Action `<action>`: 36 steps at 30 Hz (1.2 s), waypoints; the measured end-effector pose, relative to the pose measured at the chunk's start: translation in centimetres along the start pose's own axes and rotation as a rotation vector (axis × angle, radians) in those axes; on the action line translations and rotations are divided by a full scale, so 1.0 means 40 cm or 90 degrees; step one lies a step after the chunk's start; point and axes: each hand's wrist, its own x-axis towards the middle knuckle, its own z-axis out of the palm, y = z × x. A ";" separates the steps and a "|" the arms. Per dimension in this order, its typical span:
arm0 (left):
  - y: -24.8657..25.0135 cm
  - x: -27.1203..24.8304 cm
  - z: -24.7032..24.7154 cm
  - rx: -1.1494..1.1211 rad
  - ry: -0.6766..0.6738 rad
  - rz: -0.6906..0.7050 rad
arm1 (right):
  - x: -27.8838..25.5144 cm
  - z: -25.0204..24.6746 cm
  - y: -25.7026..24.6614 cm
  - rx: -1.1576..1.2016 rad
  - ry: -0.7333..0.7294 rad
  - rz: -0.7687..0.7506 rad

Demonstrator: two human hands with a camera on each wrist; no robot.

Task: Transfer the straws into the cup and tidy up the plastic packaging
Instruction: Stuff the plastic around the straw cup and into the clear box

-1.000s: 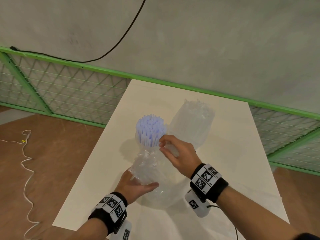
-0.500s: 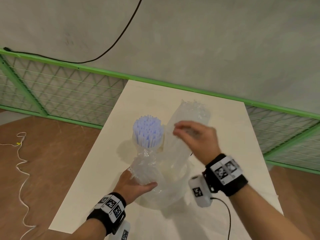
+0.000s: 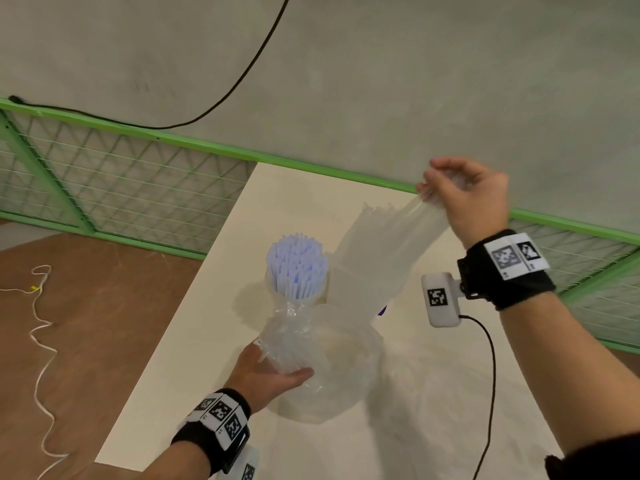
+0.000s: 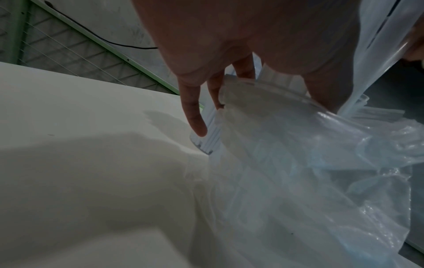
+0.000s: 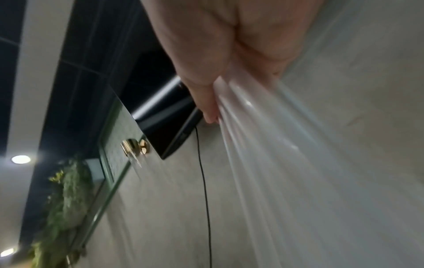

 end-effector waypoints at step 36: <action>0.009 -0.005 0.001 0.008 0.001 0.009 | -0.092 0.109 0.196 -0.838 -0.348 -0.044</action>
